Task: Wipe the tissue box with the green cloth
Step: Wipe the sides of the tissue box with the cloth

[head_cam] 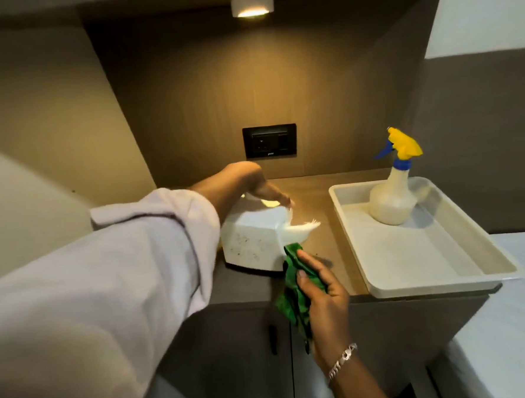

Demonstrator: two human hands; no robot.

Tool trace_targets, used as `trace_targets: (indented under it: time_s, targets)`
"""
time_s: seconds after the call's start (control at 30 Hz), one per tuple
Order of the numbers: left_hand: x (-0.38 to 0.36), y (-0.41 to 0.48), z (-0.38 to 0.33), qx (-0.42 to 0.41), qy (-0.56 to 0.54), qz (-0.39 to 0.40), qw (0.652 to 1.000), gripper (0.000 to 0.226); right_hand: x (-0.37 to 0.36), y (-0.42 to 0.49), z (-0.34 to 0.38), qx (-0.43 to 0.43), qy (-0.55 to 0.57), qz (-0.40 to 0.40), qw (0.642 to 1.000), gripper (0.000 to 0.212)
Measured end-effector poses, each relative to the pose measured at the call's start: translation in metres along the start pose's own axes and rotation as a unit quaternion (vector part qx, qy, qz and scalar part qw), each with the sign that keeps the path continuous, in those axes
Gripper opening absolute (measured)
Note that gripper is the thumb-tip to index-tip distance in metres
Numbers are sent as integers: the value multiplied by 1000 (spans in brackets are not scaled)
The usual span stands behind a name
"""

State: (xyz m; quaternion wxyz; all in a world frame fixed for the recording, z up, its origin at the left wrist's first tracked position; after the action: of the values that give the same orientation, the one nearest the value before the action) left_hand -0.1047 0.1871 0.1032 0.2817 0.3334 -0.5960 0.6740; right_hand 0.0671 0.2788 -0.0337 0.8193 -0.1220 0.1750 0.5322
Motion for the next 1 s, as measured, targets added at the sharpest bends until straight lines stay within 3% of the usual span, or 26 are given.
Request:
trace_targets:
  time_s: [0.13, 0.27, 0.37, 0.43, 0.5, 0.6, 0.67, 0.8, 0.93, 1.0]
  targets:
    - [-1, -8, 8, 50, -34, 5, 998, 78, -14, 2, 2, 63, -6, -27, 998, 38]
    - [1, -6, 26, 96, -62, 11, 993, 105, -20, 4, -1, 93, -28, -65, 993, 35]
    - [-1, 3, 29, 58, -2, -18, 998, 115, -25, 6, -3, 108, -42, -78, 990, 36]
    - [-3, 15, 23, -19, 103, -88, 991, 102, -26, 6, -4, 117, -57, -96, 987, 36]
    - [-5, 29, 18, -146, 237, -175, 944, 87, -28, 7, -6, 131, -81, -125, 980, 37]
    - [-15, 36, 15, -387, 276, -206, 855, 70, -37, 8, -9, 146, -94, -174, 969, 39]
    - [-20, 39, 12, -489, 260, -207, 806, 65, -47, 6, -11, 165, -93, -219, 957, 40]
    - [-26, 40, 5, -593, 213, -186, 754, 61, -80, -4, -23, 205, -163, -297, 918, 45]
    - [-26, 45, 4, -625, 177, -175, 740, 62, -122, -22, -47, 266, -296, -280, 874, 52]
    - [-26, 47, 5, -632, 173, -177, 735, 64, -114, -22, -53, 262, -287, -302, 870, 58]
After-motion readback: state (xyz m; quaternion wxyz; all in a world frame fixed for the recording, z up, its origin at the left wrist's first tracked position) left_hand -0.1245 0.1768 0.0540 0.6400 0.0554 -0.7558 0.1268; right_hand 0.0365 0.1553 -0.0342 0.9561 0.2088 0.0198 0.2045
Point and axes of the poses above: each hand's wrist, its own y-axis towards the middle knuckle, its own x-axis out of the back of the hand, z = x × y, the point moved 5 cm from there along y, towards the middle knuckle, and after that the axes turned 6 degrees about x, right-handed, at the moved point
